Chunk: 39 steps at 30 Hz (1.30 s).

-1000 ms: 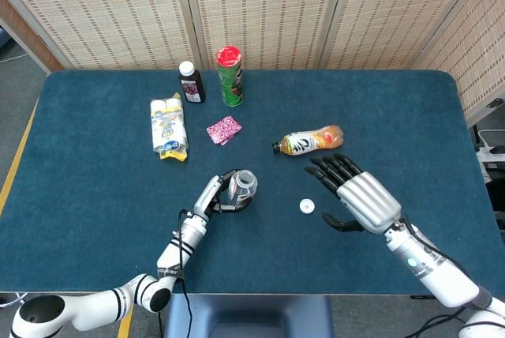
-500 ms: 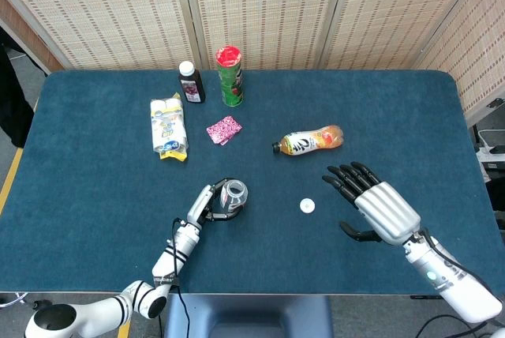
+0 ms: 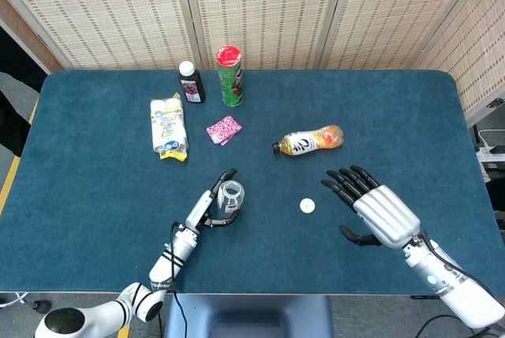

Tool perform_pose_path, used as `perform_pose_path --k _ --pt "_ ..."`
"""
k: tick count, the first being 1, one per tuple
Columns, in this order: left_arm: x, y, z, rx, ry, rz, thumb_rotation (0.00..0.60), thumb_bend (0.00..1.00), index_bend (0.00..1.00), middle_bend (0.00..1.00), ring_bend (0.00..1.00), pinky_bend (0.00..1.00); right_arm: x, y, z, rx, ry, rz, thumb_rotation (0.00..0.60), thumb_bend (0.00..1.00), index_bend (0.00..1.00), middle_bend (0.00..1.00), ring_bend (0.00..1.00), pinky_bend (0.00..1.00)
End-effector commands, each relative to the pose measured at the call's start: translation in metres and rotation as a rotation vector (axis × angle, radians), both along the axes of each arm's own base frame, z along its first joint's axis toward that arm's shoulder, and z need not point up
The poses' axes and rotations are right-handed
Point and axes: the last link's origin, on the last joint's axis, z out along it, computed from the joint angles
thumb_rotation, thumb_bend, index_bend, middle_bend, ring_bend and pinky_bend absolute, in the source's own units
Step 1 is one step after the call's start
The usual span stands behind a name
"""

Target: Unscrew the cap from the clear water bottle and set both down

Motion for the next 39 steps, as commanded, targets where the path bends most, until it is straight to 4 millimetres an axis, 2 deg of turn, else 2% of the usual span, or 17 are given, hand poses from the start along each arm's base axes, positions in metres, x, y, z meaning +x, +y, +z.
perform_pose_path --k 1,14,23,29,34,39 --pt "0.0 0.001 0.003 0.004 -0.008 -0.006 0.6 0.36 0.0 0.0 0.0 0.0 0.0 0.0 0.001 -0.003 0.001 -0.001 0.471 0.33 0.0 0.0 0.0 0.0" --pt "-0.007 0.0 0.012 0.057 0.032 -0.047 0.6 0.33 0.0 0.0 0.0 0.0 0.0 0.001 0.004 -0.005 0.001 -0.004 0.471 0.33 0.0 0.0 0.0 0.0" --pt "-0.018 0.003 0.031 0.153 0.149 -0.097 0.6 0.31 0.0 0.0 0.0 0.0 -0.002 0.005 0.006 -0.007 0.003 -0.011 0.471 0.33 0.0 0.0 0.0 0.0" --pt "-0.031 0.002 0.059 0.253 0.266 -0.165 0.6 0.31 0.0 0.0 0.0 0.0 -0.01 0.009 0.013 -0.017 -0.027 -0.041 0.472 0.33 0.0 0.0 0.0 0.0" --pt "-0.04 -0.002 0.084 0.265 0.264 -0.155 0.6 0.31 0.0 0.0 0.0 0.0 -0.023 0.013 0.017 -0.022 -0.074 -0.08 0.471 0.33 0.0 0.0 0.0 0.0" --pt "-0.068 -0.019 0.125 0.345 0.345 -0.179 0.6 0.29 0.0 0.0 0.0 0.0 -0.054 0.029 0.021 -0.08 -0.082 -0.145 0.471 0.33 0.0 0.0 0.0 0.0"
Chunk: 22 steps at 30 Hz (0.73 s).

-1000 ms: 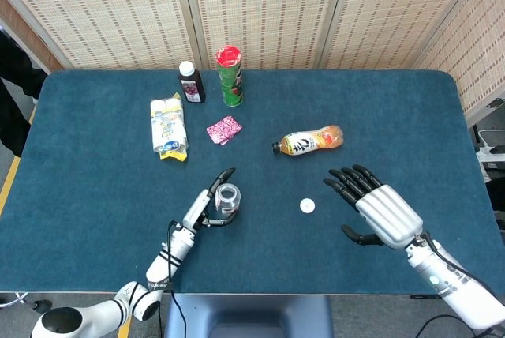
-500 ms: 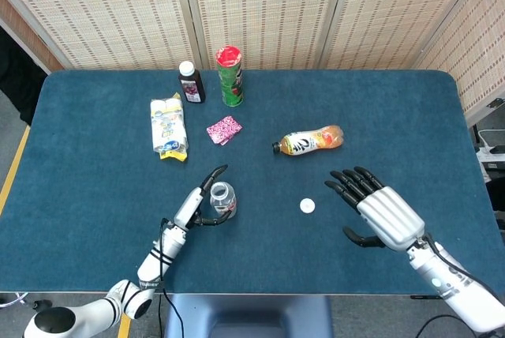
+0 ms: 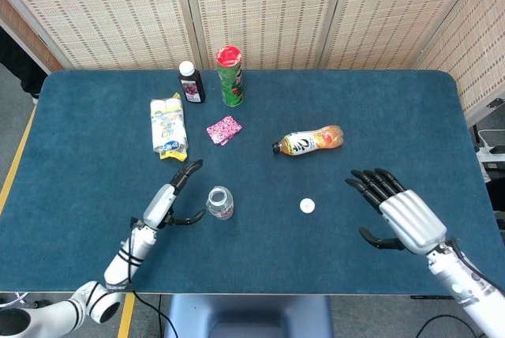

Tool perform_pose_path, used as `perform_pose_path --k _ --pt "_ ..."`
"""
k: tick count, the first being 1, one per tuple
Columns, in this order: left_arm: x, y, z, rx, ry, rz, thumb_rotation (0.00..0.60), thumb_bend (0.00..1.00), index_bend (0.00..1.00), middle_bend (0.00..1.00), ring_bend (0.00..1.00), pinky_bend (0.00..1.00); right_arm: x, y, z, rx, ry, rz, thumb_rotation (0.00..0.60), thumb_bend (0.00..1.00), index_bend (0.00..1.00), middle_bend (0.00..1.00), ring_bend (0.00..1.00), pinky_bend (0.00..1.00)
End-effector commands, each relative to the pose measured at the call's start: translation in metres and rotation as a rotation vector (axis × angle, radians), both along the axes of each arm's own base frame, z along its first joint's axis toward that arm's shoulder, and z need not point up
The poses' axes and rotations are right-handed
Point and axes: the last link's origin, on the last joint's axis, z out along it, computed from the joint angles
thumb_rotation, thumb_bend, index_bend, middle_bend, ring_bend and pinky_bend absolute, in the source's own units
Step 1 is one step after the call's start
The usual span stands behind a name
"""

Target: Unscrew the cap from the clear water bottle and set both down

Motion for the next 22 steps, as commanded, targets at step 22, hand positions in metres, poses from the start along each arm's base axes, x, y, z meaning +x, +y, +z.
perform_pose_path --k 22 --pt "-0.143 -0.103 0.116 0.472 0.872 0.124 0.6 0.34 0.0 0.0 0.0 0.0 -0.121 0.067 -0.022 -0.413 0.07 -0.209 0.472 0.33 0.0 0.0 0.0 0.0"
